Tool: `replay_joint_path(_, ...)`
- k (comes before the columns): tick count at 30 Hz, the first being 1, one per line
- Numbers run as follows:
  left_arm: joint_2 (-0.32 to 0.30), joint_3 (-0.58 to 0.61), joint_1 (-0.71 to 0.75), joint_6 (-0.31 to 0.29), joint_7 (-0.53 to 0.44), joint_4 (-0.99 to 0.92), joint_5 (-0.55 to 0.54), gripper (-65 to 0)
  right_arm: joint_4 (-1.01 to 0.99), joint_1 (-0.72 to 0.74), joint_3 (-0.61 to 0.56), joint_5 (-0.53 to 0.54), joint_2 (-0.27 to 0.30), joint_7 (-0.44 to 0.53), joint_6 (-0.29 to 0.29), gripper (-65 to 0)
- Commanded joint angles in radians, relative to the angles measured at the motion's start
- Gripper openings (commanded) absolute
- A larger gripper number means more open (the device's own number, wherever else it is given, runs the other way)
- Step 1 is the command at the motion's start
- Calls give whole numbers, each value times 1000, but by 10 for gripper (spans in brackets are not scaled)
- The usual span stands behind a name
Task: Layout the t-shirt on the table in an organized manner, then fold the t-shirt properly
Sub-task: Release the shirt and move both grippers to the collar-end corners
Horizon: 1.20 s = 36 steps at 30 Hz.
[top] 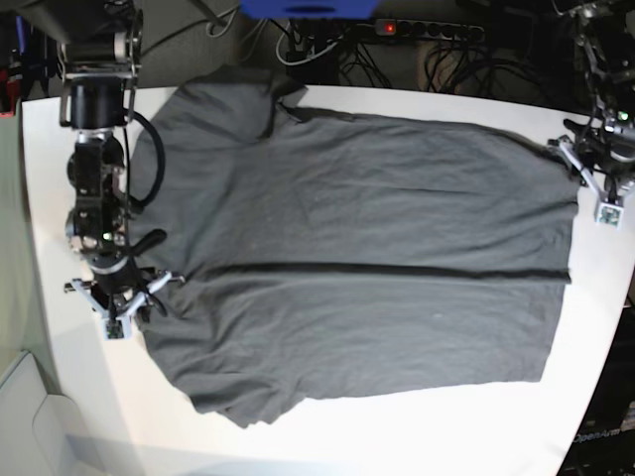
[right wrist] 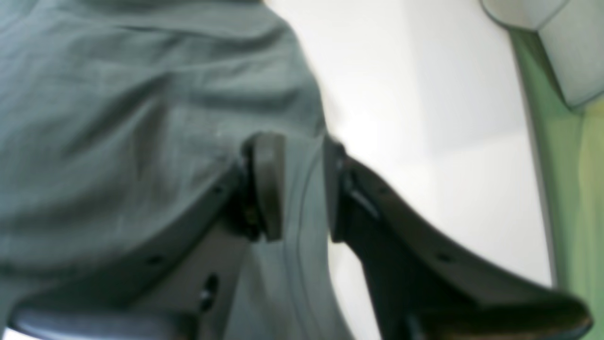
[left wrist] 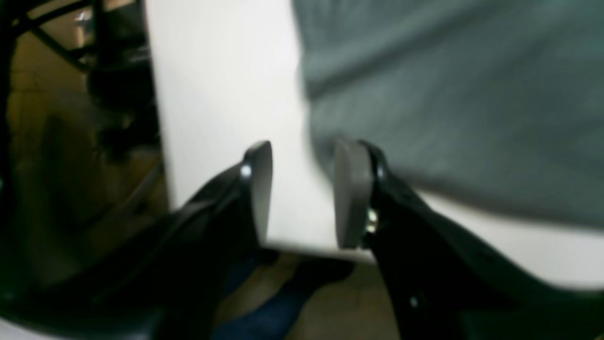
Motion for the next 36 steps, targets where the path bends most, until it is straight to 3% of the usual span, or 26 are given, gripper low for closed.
replay_joint_path(1, -7, -20, 18, -27, -20, 17, -11, -433, 54, 0, 7, 3, 13, 17, -6, -468)
replay_joint_path(4, 2, -81, 72, -116, -49, -4, -9, -433, 175, -87, 7, 3, -5, -29, -6, -465)
replay_joint_path(6, 20, -114, 101, -137, -106, -36, -3, -433, 255, -144, 12, 3, -20, -75, -6, -465)
replay_joint_path(12, 23, -131, 116, -143, -157, -122, -9, -432, 502, -330, 45, 3, -71, -210, 3, -464)
replay_joint_path(17, 25, -127, 104, -145, -158, -135, -11, -432, 650, -455, 47, 3, -85, -260, 125, -464)
replay_joint_path(27, 53, -131, 35, -143, -160, -125, -11, -424, 707, -589, 47, 3, -119, -262, 127, -465)
replay_joint_path(30, 71, -135, 17, -139, -160, -135, -11, -308, 721, -604, 47, 3, -119, -262, 127, -466)
replay_joint_path(34, 80, -175, 15, -150, -160, -132, -12, -68, 742, -623, 47, 3, -114, -262, 127, -466)
replay_joint_path(36, 80, -178, 14, -150, -160, -144, -12, -58, 742, -623, 53, 3, -114, -262, 127, -467)
